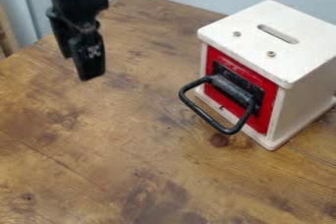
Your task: Close the drawer
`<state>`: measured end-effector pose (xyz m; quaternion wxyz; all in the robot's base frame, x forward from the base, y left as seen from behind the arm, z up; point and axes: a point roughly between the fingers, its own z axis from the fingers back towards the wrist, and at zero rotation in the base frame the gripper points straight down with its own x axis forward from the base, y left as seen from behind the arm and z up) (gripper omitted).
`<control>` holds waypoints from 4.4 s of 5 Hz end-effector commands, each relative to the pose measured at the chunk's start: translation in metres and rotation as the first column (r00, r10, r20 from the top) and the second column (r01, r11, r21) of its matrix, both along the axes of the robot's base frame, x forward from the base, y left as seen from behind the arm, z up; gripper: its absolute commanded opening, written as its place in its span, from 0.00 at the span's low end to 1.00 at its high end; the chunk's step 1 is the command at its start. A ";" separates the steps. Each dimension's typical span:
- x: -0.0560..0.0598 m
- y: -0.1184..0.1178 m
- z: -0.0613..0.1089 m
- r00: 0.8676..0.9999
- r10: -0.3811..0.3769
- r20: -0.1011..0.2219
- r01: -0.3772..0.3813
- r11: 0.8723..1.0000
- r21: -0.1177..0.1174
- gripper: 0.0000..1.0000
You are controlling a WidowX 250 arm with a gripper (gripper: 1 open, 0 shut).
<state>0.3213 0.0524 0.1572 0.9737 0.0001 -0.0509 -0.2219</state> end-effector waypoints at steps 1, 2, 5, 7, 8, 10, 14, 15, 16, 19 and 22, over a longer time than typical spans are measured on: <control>-0.003 -0.006 0.033 0.997 -0.028 0.078 0.029 1.000 -0.005 1.00; 0.000 -0.009 0.023 0.997 -0.006 0.082 0.006 1.000 -0.005 1.00; 0.016 -0.009 0.009 0.988 0.141 0.056 -0.141 0.990 -0.013 1.00; 0.017 -0.009 0.010 0.993 0.105 0.058 -0.104 0.994 -0.022 1.00; 0.011 -0.008 0.004 0.996 0.066 0.057 -0.065 0.998 -0.020 1.00; 0.009 -0.005 -0.002 0.995 0.086 0.055 -0.086 0.996 -0.012 1.00; 0.014 -0.005 -0.002 0.996 0.078 0.052 -0.078 0.997 -0.019 1.00; 0.020 -0.004 0.001 0.995 0.078 0.059 -0.077 0.997 -0.013 1.00; 0.022 -0.005 0.005 0.997 0.063 0.041 -0.062 0.998 -0.021 1.00; 0.020 -0.007 0.024 0.989 0.116 0.088 -0.116 0.993 -0.003 1.00; 0.015 -0.011 0.022 0.982 0.180 0.062 -0.178 0.983 -0.031 1.00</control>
